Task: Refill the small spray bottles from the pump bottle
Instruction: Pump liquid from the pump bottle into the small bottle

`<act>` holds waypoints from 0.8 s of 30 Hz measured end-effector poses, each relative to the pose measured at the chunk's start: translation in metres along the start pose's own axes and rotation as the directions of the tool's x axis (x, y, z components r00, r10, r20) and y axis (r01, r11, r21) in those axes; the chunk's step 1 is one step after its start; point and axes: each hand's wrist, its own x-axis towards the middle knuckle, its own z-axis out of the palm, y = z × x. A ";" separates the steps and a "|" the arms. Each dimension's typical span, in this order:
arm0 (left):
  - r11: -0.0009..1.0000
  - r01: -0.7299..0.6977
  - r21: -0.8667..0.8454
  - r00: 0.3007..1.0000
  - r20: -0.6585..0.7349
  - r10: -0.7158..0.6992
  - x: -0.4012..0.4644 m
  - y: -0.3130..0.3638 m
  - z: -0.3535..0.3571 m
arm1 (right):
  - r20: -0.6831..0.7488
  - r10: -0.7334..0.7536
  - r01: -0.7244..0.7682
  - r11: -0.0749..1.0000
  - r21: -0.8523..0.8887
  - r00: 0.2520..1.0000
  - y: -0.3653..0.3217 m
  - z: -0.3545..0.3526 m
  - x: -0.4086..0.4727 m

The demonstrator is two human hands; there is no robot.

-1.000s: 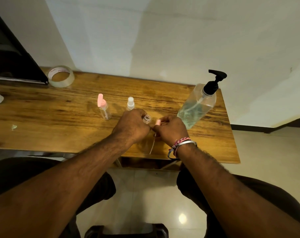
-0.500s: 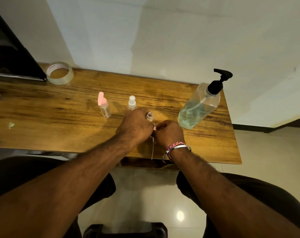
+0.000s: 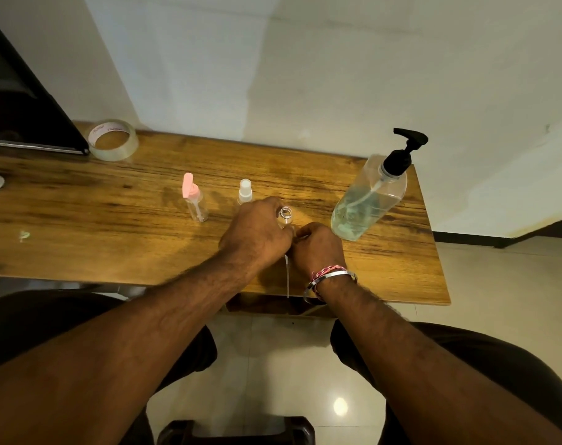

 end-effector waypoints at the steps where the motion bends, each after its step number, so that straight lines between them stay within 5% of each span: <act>1: 1.000 -0.012 0.005 1.000 -0.002 0.012 -0.001 0.001 0.000 | -0.008 -0.006 0.006 1.000 -0.004 1.000 -0.001 -0.001 0.000; 8: 0.996 -0.090 -0.028 0.994 -0.061 0.088 -0.004 0.019 -0.010 | -0.084 -0.076 0.074 0.997 -0.026 0.994 -0.017 -0.031 -0.004; 18: 0.922 -0.352 -0.160 0.915 -0.269 0.302 -0.004 0.070 -0.015 | -0.230 -0.122 0.161 0.974 0.158 0.966 -0.040 -0.120 -0.027; 24: 0.904 -0.358 -0.232 0.918 -0.267 0.295 0.004 0.098 -0.007 | -0.394 -0.058 0.190 0.934 0.303 0.917 -0.041 -0.163 -0.030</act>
